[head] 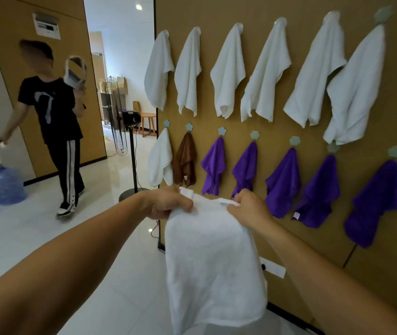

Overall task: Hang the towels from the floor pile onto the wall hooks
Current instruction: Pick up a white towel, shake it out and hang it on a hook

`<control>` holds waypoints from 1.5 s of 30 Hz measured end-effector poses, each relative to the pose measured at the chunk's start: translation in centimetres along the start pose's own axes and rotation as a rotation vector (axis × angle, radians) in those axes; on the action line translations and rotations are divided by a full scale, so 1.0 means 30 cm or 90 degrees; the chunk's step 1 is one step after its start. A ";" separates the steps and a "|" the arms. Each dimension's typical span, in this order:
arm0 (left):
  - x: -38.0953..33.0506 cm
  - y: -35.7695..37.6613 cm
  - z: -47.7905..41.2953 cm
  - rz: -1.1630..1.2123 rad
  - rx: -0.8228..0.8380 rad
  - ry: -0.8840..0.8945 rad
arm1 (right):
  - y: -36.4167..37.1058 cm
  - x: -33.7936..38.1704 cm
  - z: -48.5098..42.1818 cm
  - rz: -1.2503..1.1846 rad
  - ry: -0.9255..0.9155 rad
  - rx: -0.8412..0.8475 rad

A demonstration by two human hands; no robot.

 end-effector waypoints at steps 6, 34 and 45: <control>0.063 -0.045 -0.009 0.001 -0.057 -0.028 | -0.142 -0.105 0.005 -0.482 0.252 -0.054; -0.191 0.484 -0.468 0.004 -0.088 -0.047 | -0.765 -0.741 0.309 -0.515 0.339 -0.377; -0.361 0.774 -0.625 0.012 -0.149 -0.024 | -0.987 -0.982 0.325 -0.530 0.270 -0.424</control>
Point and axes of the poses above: each hand's wrist, its own z-axis away from the middle knuckle, its own y-axis out of the palm, x = y × z, the point moved 1 cm from there along -z, towards the middle knuckle, and after that the axes turned 12 degrees about -z, right-handed, at the moved point
